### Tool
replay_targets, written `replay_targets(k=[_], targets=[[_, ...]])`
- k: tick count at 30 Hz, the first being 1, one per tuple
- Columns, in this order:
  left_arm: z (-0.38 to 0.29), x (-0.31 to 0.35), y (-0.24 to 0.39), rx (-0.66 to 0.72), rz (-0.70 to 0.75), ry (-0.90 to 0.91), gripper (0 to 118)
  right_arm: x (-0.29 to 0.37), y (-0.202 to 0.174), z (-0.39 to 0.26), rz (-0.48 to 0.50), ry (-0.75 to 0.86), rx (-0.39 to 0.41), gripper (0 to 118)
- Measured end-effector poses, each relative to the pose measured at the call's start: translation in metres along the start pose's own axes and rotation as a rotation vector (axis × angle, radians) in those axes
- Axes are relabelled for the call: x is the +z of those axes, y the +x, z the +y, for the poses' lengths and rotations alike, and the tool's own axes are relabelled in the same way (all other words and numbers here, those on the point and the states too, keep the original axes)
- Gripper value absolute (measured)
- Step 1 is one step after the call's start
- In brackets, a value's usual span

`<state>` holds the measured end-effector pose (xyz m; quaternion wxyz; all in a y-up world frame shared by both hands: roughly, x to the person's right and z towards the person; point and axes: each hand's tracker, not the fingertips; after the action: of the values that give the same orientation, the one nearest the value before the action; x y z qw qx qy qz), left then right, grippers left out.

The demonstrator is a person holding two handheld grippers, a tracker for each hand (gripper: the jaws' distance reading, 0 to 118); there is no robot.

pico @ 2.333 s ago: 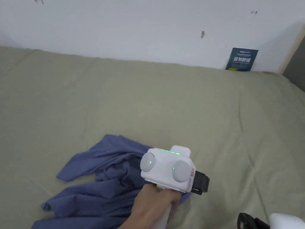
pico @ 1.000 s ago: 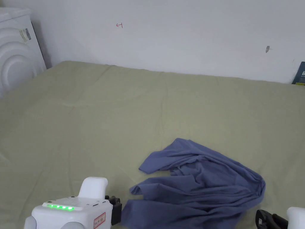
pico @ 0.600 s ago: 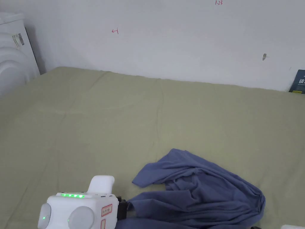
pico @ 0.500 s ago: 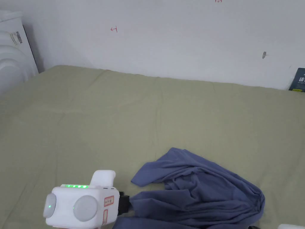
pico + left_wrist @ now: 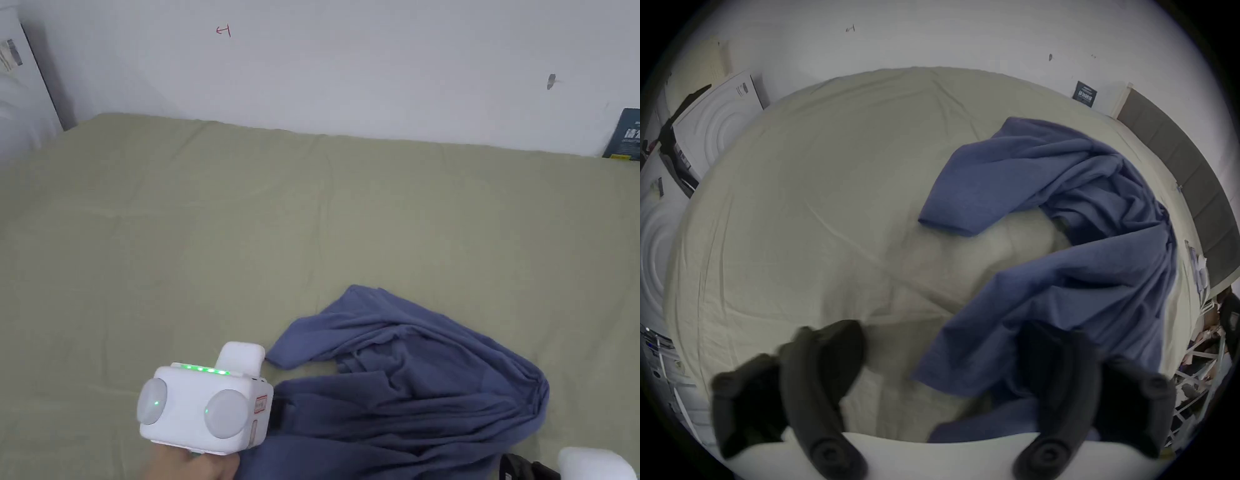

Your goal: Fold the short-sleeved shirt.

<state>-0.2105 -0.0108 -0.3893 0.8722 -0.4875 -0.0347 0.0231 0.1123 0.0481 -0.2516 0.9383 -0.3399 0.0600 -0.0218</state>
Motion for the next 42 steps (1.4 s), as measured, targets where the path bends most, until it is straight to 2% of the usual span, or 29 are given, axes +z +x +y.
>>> replay_targets(k=[5, 8, 10, 13, 17, 20, 26, 30, 31, 36, 37, 40, 41, 42], targets=[[0.01, 0.007, -0.02, 0.017, -0.038, 0.005, 0, -0.01, -0.002, 0.008, 0.012, -0.001, 0.007, 0], [0.003, 0.018, -0.018, 0.064, -0.062, 0.009, 0, -0.023, -0.008, 0.029, 0.012, 0.008, 0.064, 0], [0.001, 0.021, -0.007, 0.039, -0.062, 0.015, 0, -0.033, -0.011, 0.043, 0.015, 0.025, 0.09, 0], [-0.003, 0.018, -0.01, 0.017, -0.069, 0.022, 0, -0.046, -0.013, 0.066, 0.033, 0.036, 0.082, 0], [-0.001, 0.001, -0.045, 0.028, -0.099, 0.051, 0, -0.054, -0.018, 0.079, 0.045, 0.057, 0.097, 0], [-0.002, 0.025, -0.023, 0.039, -0.11, 0.057, 0, -0.058, -0.02, 0.086, 0.052, 0.06, 0.097, 0], [-0.002, 0.024, -0.027, 0.034, -0.109, 0.049, 0, -0.071, -0.027, 0.101, 0.068, 0.06, 0.115, 0], [-0.001, 0.024, -0.023, 0.046, -0.113, 0.044, 0, -0.111, -0.04, 0.131, 0.071, 0.016, 0.201, 0], [0.0, 0.023, -0.022, 0.044, -0.112, 0.048, 0, -0.126, -0.044, 0.14, 0.1, -0.001, 0.225, 0], [-0.005, 0.012, -0.031, 0.035, -0.116, 0.041, 0, -0.212, -0.07, 0.18, 0.136, -0.168, 0.296, 0], [-0.003, 0.009, -0.035, 0.044, -0.125, 0.046, 0, -0.225, -0.077, 0.182, 0.128, -0.156, 0.304, 0], [-0.004, 0.013, -0.03, 0.053, -0.146, 0.052, 0, -0.261, -0.098, 0.189, 0.174, -0.246, 0.364, 1], [-0.004, 0.013, -0.03, 0.051, -0.152, 0.049, 0, -0.269, -0.103, 0.189, 0.19, -0.253, 0.371, 3], [-0.009, 0.008, -0.034, 0.05, -0.153, 0.045, 0, -0.278, -0.108, 0.191, 0.219, -0.281, 0.389, 28]])
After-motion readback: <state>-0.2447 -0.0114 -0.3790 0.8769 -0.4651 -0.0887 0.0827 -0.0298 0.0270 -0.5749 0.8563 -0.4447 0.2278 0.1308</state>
